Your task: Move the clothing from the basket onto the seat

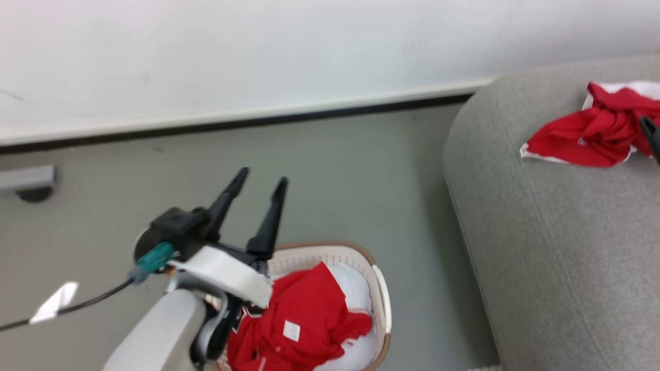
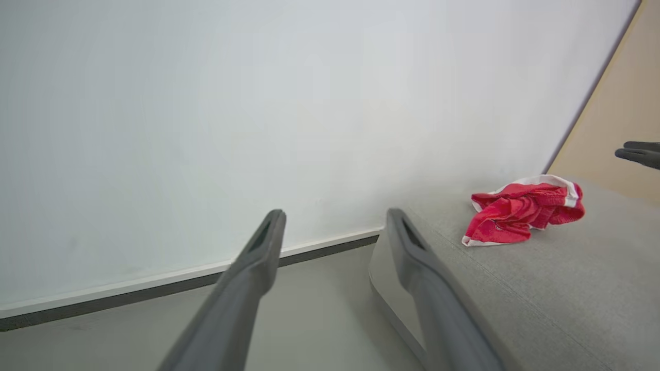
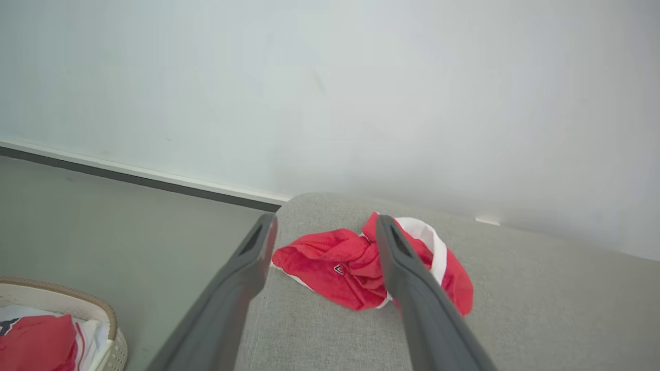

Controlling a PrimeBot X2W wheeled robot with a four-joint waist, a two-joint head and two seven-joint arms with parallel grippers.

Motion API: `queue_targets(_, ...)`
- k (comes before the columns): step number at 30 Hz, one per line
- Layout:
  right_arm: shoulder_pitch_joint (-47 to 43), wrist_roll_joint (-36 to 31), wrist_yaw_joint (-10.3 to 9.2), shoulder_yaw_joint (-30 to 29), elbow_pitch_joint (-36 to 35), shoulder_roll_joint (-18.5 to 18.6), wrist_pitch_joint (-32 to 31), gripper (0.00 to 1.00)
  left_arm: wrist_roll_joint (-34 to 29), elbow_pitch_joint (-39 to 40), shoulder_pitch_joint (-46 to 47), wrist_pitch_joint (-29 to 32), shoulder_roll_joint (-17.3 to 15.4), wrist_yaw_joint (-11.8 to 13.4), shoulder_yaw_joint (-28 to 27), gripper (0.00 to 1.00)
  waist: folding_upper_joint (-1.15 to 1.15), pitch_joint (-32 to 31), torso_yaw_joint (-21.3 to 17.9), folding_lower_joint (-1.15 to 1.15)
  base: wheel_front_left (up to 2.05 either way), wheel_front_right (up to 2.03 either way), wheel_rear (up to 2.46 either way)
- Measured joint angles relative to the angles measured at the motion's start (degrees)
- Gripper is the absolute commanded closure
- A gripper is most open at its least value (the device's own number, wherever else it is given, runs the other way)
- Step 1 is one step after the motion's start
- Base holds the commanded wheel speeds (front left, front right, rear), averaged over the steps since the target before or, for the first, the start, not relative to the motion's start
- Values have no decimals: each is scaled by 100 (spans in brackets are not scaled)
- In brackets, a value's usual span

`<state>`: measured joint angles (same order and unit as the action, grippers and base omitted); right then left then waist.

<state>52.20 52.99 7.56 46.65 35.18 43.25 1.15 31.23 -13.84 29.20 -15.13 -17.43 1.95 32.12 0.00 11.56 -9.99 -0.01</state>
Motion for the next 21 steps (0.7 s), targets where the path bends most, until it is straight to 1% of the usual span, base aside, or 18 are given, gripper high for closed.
queue_targets(5, -401, -324, -1, -189, -211, 20, 490, 0, -5, 248, -511, 0, 15, 135, -601, 0, 0, -411, 125, 0, 0, 0, 0)
queue_targets(11, -1072, -671, -1, -840, -338, -285, 1042, 0, -201, 314, -1124, 0, 98, 174, -1122, 0, 0, -779, 308, -1, 0, 0, 0)
queue_targets(16, -1874, -1065, -1, -1585, -597, -753, 1298, 0, -498, 311, -1513, 0, 177, 215, -1422, 0, 0, -971, 453, 0, 0, 0, 0)
queue_targets(21, -2870, -1645, -1, -2486, -1095, -1407, 1381, 0, -675, 446, -1819, -1, 358, 211, -1869, 0, 0, -1088, 523, 0, 0, 0, 0)
